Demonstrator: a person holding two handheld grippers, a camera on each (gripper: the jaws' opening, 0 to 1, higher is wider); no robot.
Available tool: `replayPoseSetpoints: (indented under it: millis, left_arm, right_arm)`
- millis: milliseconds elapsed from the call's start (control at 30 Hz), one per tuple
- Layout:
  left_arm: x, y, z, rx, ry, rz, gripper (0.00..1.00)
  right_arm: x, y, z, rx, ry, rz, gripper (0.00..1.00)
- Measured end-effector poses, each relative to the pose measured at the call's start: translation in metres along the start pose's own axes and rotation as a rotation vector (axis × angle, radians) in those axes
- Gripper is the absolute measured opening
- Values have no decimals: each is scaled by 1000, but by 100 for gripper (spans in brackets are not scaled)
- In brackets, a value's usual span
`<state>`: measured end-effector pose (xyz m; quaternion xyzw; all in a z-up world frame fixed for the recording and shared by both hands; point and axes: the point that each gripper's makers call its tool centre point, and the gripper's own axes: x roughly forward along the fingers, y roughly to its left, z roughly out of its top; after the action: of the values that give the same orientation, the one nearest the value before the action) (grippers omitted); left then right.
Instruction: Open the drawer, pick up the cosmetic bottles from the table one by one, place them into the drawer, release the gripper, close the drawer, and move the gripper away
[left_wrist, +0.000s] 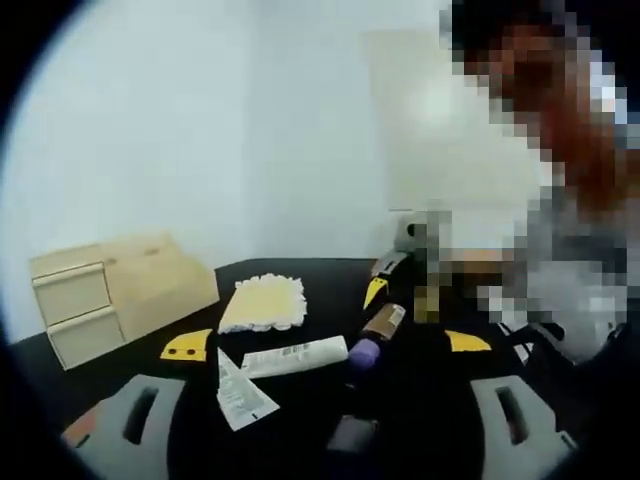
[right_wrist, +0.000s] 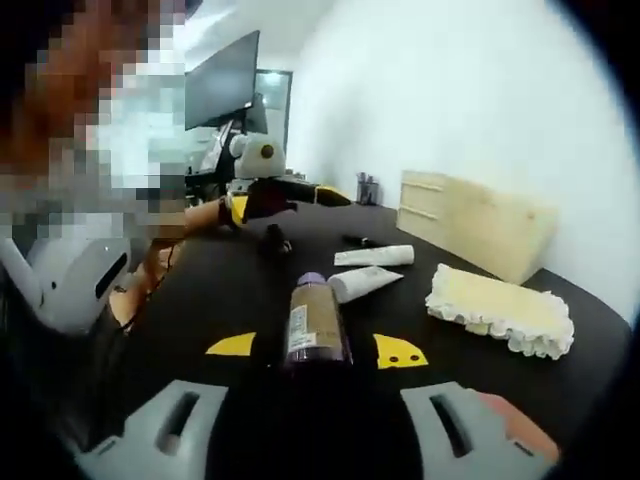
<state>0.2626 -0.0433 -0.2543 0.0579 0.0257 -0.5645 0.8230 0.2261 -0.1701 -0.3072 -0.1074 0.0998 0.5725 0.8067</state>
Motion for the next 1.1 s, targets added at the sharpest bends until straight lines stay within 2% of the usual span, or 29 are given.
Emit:
replayPoseSetpoints:
  millis: [233,533,600,667,833,900,1000,1100]
  left_arm:
    - [2,-4,-4,4,15,-6,84]
    - [5,-10,-6,-1,17,-19,82]
    - [4,-11,-4,-23,5,-32,81]
    - [4,-11,-3,-37,-2,-36,81]
    - [6,-15,-4,-36,-3,-39,80]
    - [7,-16,-6,-30,3,-40,79]
    - [8,-18,-8,-26,12,-44,78]
    - [9,-18,-8,-25,14,-47,78]
  right_arm:
    - [5,6,-4,-49,16,-4,36]
    - [11,3,-11,-35,29,-24,33]
    - [11,-4,-12,-80,33,-69,29]
    - [11,-3,-11,-50,27,-56,28]
    - [11,-3,-12,-38,30,-59,28]
    - [10,-3,-12,18,35,-52,28]
    - [9,-3,-12,169,39,-29,27]
    - [6,-6,-5,277,13,-10,27]
